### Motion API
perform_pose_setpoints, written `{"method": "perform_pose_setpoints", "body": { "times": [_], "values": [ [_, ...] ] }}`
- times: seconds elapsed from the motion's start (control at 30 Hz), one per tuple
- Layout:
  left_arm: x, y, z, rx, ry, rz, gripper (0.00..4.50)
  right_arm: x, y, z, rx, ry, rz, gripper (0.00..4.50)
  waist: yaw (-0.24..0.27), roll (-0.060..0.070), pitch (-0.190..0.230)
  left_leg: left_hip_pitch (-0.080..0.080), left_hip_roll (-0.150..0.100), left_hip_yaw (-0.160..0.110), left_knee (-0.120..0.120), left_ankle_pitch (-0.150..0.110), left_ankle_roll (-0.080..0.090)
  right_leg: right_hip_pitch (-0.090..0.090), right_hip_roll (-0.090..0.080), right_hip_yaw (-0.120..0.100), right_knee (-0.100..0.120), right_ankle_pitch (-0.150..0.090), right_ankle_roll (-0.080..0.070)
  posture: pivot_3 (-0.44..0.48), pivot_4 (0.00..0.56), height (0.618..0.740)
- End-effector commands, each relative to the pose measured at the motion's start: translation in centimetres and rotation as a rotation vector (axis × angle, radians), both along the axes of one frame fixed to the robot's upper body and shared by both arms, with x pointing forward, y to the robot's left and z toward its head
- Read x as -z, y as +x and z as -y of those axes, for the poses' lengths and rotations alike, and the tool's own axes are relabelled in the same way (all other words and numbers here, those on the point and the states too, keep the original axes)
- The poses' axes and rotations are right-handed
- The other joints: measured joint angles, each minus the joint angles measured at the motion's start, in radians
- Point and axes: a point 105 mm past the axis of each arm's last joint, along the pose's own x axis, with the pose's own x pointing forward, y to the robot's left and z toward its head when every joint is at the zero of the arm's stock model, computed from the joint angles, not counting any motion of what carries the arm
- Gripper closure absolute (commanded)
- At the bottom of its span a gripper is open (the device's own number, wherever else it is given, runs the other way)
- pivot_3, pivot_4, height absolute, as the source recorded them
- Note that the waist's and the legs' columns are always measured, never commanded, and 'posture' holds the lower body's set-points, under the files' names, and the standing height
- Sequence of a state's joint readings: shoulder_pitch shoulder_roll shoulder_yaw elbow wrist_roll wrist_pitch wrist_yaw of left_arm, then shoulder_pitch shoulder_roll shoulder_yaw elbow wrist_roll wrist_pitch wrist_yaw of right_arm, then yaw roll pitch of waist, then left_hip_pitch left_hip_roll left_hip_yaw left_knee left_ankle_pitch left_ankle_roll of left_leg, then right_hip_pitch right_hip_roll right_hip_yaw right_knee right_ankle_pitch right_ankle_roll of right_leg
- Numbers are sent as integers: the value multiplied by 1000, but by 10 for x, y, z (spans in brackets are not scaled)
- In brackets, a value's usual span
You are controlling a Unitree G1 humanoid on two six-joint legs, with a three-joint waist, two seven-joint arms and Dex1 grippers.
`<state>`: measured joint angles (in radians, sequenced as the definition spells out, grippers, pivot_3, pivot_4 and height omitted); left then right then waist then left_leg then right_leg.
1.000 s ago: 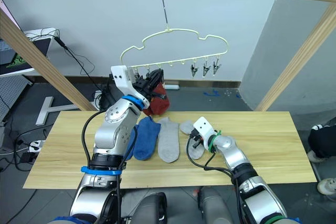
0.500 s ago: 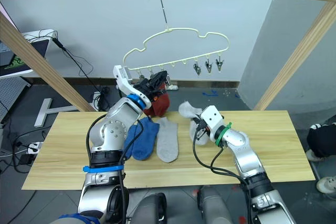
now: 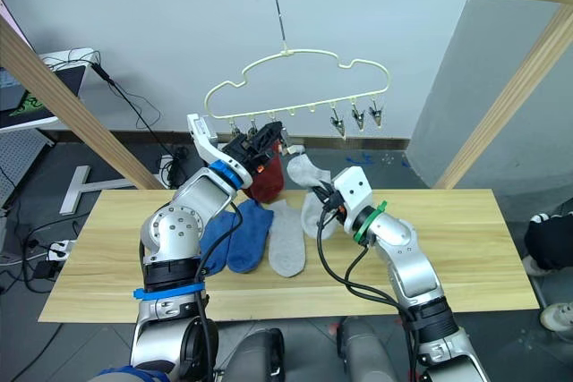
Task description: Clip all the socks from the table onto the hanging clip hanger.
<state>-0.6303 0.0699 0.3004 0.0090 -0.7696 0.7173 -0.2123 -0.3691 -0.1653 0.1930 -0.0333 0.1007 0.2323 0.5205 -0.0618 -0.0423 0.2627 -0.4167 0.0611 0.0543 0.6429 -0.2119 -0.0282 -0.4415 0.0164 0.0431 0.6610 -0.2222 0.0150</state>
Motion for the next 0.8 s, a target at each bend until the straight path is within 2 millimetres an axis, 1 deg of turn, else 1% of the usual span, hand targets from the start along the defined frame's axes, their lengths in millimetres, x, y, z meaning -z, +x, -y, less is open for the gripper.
{"method": "perform_pose_setpoints", "body": {
  "times": [0.03,0.13,0.23,0.47,0.6,0.8],
  "values": [
    [1,-2,-1,-2,-12,-12,4500,-14,-1,0,1,28,39,4469,0,0,0,0,0,0,0,0,0,0,0,0,0,0,0,-67,253,740],
    [0,-4,2,18,-20,-11,4500,-16,0,-2,-4,56,21,4469,0,0,0,0,0,0,0,0,0,0,0,0,0,0,0,-64,259,740],
    [0,-5,5,25,-15,-9,4500,-20,0,-10,-27,79,14,4469,0,0,0,0,0,0,0,0,0,0,0,0,0,0,0,-63,260,740],
    [0,-7,10,45,-20,-10,4500,-35,3,-18,-39,130,36,4469,1,0,0,0,0,0,0,0,0,0,0,0,-1,0,0,-61,261,740],
    [-1,-6,9,42,-26,-8,4500,-49,5,-19,-32,189,56,4469,1,0,0,-1,0,0,0,0,0,0,0,0,-1,0,0,-63,261,740],
    [-4,-7,9,43,-37,4,4500,-46,5,-18,-30,178,44,4469,2,0,0,-1,0,0,-1,0,0,-1,0,0,-2,0,0,-65,262,740]
  ]
}}
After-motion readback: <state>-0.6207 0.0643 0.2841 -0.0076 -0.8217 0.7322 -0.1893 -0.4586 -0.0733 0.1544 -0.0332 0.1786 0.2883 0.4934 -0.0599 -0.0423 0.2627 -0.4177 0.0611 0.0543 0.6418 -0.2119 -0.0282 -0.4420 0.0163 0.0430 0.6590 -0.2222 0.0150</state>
